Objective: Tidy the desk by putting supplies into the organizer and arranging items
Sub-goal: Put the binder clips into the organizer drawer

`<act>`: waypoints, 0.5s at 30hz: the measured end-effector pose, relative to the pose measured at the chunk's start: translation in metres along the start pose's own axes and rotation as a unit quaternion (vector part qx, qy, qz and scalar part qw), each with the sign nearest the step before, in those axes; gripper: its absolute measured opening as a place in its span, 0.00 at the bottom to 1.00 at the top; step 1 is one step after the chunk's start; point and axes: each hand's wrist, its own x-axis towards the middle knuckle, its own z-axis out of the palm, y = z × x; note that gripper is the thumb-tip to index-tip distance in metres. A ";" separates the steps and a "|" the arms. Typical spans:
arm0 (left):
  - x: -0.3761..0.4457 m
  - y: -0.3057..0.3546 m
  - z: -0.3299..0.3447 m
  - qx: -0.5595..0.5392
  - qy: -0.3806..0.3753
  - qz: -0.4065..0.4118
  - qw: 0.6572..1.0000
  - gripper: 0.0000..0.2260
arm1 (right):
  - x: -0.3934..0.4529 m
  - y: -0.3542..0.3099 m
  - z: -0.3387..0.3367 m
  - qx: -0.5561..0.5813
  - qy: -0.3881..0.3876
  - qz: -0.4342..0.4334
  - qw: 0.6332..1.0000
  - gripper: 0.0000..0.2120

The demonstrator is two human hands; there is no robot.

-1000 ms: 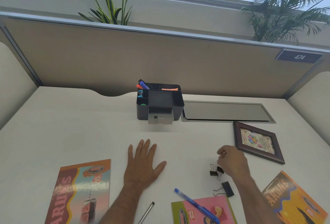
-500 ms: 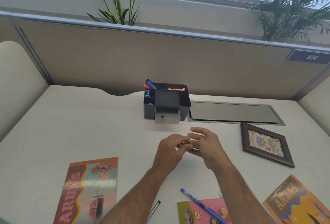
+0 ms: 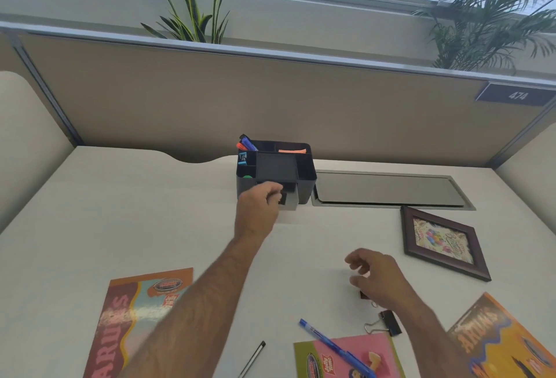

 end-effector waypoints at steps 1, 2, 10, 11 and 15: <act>0.006 -0.001 0.000 0.026 -0.005 -0.008 1.000 0.09 | -0.001 0.011 -0.002 -0.033 -0.022 0.005 0.999 0.17; 0.010 -0.002 0.000 0.050 -0.013 -0.017 0.999 0.09 | -0.003 0.020 -0.005 -0.061 -0.043 0.011 0.997 0.19; 0.028 0.001 0.007 0.174 -0.124 -0.058 0.975 0.08 | -0.004 0.031 -0.003 -0.192 -0.090 -0.002 0.977 0.23; 0.030 0.003 0.008 0.192 -0.143 -0.053 0.970 0.07 | -0.003 0.031 -0.002 -0.195 -0.085 -0.007 0.977 0.22; 0.031 0.008 0.009 0.251 -0.197 -0.024 0.948 0.08 | -0.002 0.030 0.000 -0.181 -0.076 -0.020 0.980 0.14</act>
